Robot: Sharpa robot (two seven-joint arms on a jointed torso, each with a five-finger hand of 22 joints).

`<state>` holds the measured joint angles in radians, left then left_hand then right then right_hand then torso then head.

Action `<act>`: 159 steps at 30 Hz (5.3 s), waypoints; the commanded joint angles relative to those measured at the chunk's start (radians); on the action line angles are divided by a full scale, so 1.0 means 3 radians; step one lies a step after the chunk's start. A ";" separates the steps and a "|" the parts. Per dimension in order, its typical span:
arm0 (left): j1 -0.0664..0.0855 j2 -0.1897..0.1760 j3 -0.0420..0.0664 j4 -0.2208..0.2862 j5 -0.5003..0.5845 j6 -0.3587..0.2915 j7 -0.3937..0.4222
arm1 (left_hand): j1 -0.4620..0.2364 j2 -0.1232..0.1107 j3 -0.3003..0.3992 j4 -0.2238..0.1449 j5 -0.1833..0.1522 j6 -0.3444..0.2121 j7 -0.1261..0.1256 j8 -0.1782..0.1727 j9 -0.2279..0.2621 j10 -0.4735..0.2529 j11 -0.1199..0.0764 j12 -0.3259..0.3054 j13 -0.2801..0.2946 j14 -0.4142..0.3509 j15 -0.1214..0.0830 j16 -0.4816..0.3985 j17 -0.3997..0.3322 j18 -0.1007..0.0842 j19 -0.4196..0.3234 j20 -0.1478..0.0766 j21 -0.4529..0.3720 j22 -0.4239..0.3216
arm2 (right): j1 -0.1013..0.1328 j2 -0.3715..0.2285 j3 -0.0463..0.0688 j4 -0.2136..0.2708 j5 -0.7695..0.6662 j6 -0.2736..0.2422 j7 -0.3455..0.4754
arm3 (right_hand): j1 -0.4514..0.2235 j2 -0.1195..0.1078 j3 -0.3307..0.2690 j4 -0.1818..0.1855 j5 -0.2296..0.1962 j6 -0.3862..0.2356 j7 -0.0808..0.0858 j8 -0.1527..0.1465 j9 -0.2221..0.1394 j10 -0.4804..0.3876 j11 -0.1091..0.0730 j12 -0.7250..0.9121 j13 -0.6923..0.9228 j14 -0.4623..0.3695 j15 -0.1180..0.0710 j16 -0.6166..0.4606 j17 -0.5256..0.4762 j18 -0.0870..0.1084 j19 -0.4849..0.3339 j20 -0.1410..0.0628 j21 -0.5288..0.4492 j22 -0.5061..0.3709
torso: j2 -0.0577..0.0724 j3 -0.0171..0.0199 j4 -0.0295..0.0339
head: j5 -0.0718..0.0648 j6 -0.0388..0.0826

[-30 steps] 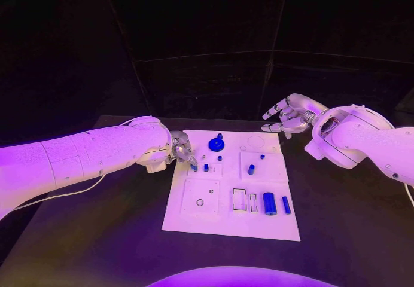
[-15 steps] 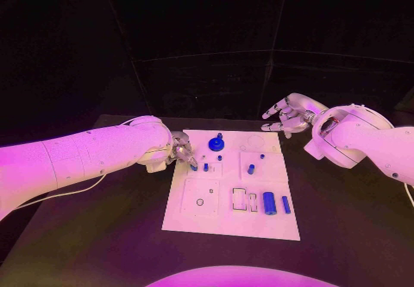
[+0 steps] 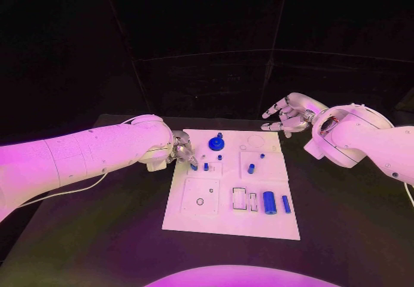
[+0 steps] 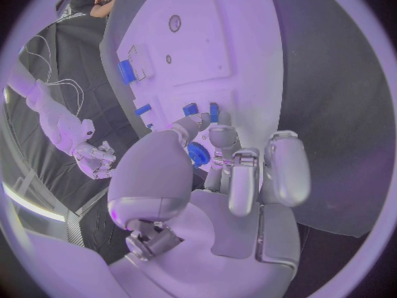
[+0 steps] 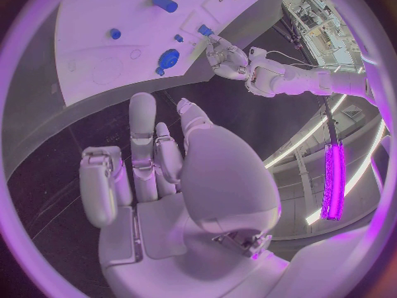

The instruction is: Assemble the parts on the task board

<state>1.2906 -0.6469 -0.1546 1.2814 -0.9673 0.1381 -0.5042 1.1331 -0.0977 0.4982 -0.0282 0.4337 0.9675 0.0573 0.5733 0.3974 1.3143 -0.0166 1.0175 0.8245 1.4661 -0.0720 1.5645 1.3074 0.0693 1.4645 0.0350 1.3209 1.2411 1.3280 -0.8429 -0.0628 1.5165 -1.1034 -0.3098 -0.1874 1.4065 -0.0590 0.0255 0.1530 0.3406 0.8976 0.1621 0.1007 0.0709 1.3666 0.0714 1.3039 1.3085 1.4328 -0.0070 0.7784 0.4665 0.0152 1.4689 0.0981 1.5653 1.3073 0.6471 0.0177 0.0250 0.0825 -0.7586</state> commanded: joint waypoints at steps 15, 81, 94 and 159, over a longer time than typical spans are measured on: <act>-0.0011 0.0070 -0.0010 -0.0065 -0.0014 0.0088 -0.0041 | -0.0229 -0.0058 -0.0260 0.0075 -0.0007 0.0150 -0.0086 -0.0039 -0.0018 0.0021 -0.0076 -0.0008 0.0026 0.0349 -0.0074 0.0021 0.0878 -0.0007 0.0046 -0.0062 0.0044 0.0069 | 0.0007 0.0000 0.0002 0.0016 -0.0015 -0.0005 0.0011 | 0.0015 0.0007 -0.0012 -0.0005 0.0016 0.0014 -0.0002 0.0012 -0.0004 -0.0017 -0.0004 -0.0003 0.0009 -0.0004 -0.0021 0.0014 0.0000 -0.0051 0.0340 -0.0005 0.0018 0.0878 | 0.0002 0.0001 0.0002 | -0.0013 -0.0014; -0.0016 0.0053 -0.0011 0.0012 -0.0092 0.0172 -0.0030 | -0.0067 -0.0114 0.0003 0.0076 0.0063 0.0228 -0.0141 0.0088 0.0049 0.0169 -0.0119 -0.0015 0.0092 0.0349 -0.0101 0.0021 0.0878 -0.0045 0.0100 -0.0087 0.0179 0.0271 | 0.0007 -0.0008 0.0003 0.0021 -0.0022 -0.0019 0.0015 | 0.0013 0.0005 -0.0020 -0.0002 0.0019 0.0013 -0.0002 0.0013 -0.0004 -0.0028 -0.0004 -0.0017 -0.0005 -0.0004 -0.0021 0.0014 0.0000 -0.0051 0.0340 -0.0005 0.0018 0.0878 | 0.0000 0.0001 0.0005 | -0.0013 -0.0051; -0.0017 0.0043 -0.0011 0.0003 -0.0114 0.0112 -0.0027 | -0.0451 -0.0140 -0.0424 0.0418 0.0043 0.0286 -0.0143 0.0064 0.0020 0.0164 -0.0121 0.0012 0.0131 0.0349 -0.0107 0.0021 0.0878 -0.0045 0.0097 -0.0094 0.0178 0.0281 | 0.0007 -0.0006 0.0003 0.0016 -0.0022 -0.0023 0.0021 | 0.0009 0.0006 -0.0024 0.0002 0.0021 0.0013 -0.0002 0.0013 -0.0004 -0.0031 -0.0003 -0.0019 -0.0008 -0.0004 -0.0021 0.0014 0.0000 -0.0051 0.0340 -0.0005 0.0018 0.0878 | -0.0001 0.0001 0.0002 | -0.0011 -0.0052; -0.0021 -0.0200 -0.0005 0.0221 -0.0056 -0.0438 0.0113 | -0.0402 -0.0015 -0.1415 0.0906 -0.1120 0.0240 -0.0114 0.0050 -0.0007 0.0061 -0.0095 -0.0066 0.0042 0.0349 -0.0094 0.0021 0.0878 -0.0007 0.0037 -0.0086 0.0025 0.0140 | 0.0007 -0.0007 0.0003 -0.0003 -0.0022 -0.0032 0.0032 | -0.0002 0.0004 -0.0035 0.0010 0.0024 0.0009 -0.0001 0.0013 -0.0005 -0.0032 -0.0003 -0.0021 -0.0010 -0.0004 -0.0020 0.0014 0.0000 -0.0051 0.0340 -0.0005 0.0018 0.0878 | 0.0006 -0.0003 0.0001 | -0.0019 -0.0033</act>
<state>1.2830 -0.7025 -0.1573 1.3392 -1.0056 0.0771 -0.5066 1.0073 -0.1008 0.0775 0.2419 0.1012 1.0443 0.0249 0.5935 0.3959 1.3353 -0.0447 1.0012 0.8407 1.4649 -0.0996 1.5645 1.3074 0.0692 1.4672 0.0112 1.3331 1.2868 1.3280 -0.8446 -0.0627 1.5144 -1.1060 -0.3114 -0.1858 1.4065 -0.0590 0.0222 0.1563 0.3445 0.8976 0.1620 0.1007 0.0709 1.3666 0.0714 1.3039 1.3067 1.4328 -0.0070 0.7784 0.4665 0.0152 1.4688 0.0981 1.5653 1.3075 0.6480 0.0182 0.0257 0.0789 -0.7697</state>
